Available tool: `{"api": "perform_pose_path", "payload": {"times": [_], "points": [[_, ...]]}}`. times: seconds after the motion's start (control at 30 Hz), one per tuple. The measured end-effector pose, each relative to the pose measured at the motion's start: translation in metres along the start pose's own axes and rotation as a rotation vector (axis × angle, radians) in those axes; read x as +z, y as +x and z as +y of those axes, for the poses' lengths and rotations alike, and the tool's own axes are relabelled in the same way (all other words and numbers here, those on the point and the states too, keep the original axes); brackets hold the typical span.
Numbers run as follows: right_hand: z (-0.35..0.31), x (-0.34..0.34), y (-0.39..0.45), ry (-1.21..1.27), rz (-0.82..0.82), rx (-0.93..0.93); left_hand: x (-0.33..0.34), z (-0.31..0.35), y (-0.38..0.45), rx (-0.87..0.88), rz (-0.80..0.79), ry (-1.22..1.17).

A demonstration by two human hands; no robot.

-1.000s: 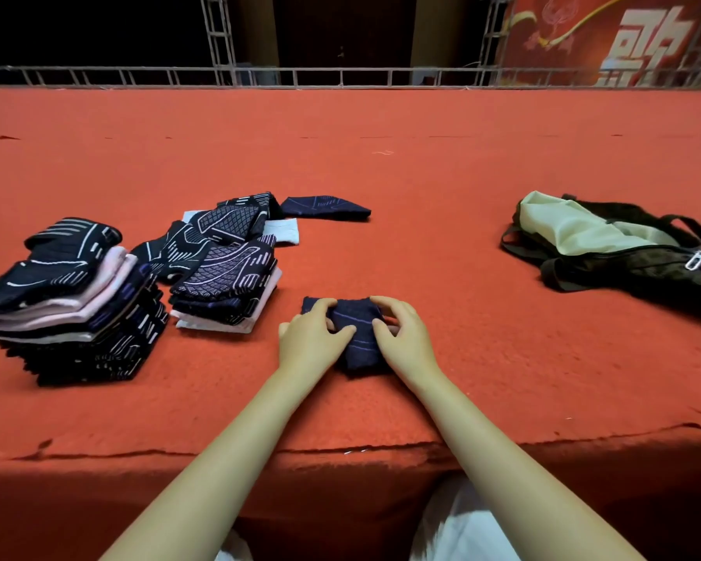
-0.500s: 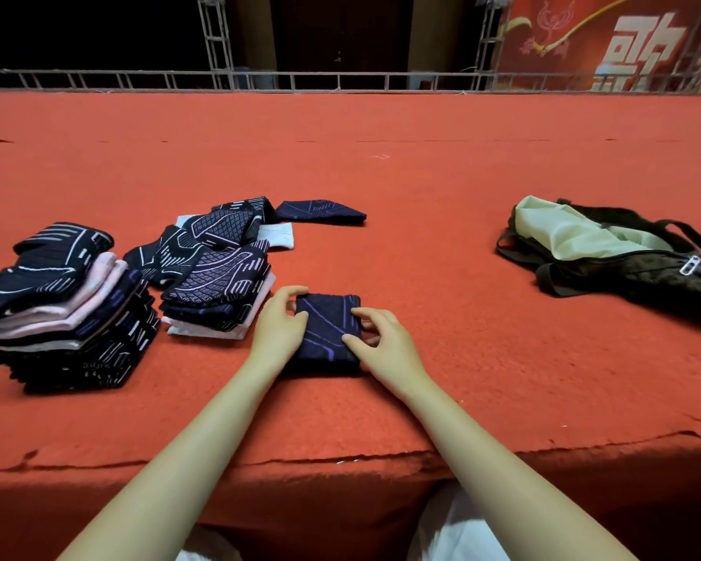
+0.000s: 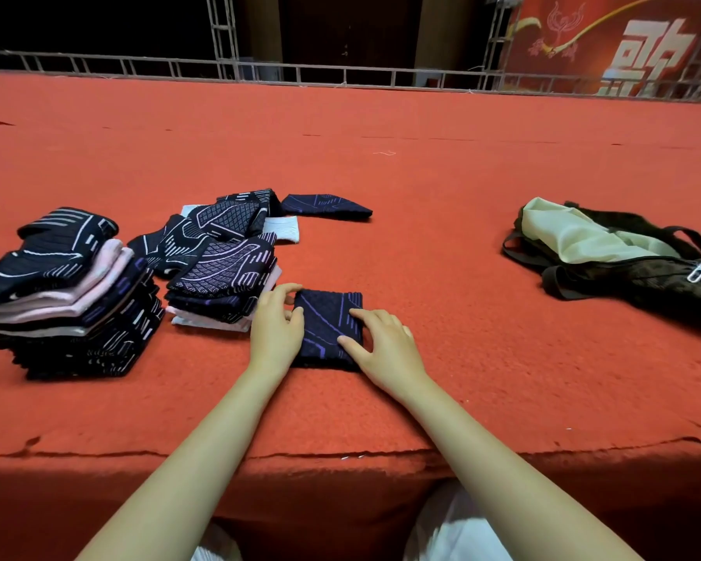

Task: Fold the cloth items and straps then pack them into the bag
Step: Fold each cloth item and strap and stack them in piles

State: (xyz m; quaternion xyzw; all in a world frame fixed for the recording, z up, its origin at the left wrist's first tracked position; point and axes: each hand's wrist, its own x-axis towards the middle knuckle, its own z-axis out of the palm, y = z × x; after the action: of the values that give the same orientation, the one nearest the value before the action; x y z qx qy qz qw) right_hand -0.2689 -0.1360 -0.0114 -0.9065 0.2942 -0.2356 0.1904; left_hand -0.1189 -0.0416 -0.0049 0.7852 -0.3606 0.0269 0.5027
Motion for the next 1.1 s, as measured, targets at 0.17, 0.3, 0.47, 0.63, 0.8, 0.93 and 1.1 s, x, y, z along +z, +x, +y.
{"api": "perform_pose_path", "payload": {"times": [0.17, 0.3, 0.47, 0.63, 0.8, 0.93, 1.1], "points": [[0.001, -0.003, 0.014, 0.069, -0.061, 0.092, 0.005, -0.002, -0.001, -0.083, -0.024, 0.064], [0.0, -0.003, 0.032, 0.091, -0.108, 0.159, 0.006, -0.001, -0.003, -0.048, -0.05, 0.122], [0.0, 0.003, 0.035, 0.063, -0.055, 0.126, 0.006, -0.001, -0.003, -0.039, -0.11, 0.209], [0.004, 0.003, 0.029, 0.497, -0.012, 0.144, 0.002, 0.0, -0.004, -0.009, -0.185, 0.134], [0.003, 0.001, 0.028, 0.74, 0.016, 0.122, 0.0, 0.003, -0.008, 0.107, -0.153, -0.08], [0.003, 0.001, 0.031, 0.766, -0.017, 0.186, 0.0, 0.004, -0.007, 0.143, -0.132, -0.136], [-0.004, -0.007, 0.026, 0.71, -0.063, 0.149, -0.002, 0.01, -0.011, 0.1, -0.057, -0.226]]}}
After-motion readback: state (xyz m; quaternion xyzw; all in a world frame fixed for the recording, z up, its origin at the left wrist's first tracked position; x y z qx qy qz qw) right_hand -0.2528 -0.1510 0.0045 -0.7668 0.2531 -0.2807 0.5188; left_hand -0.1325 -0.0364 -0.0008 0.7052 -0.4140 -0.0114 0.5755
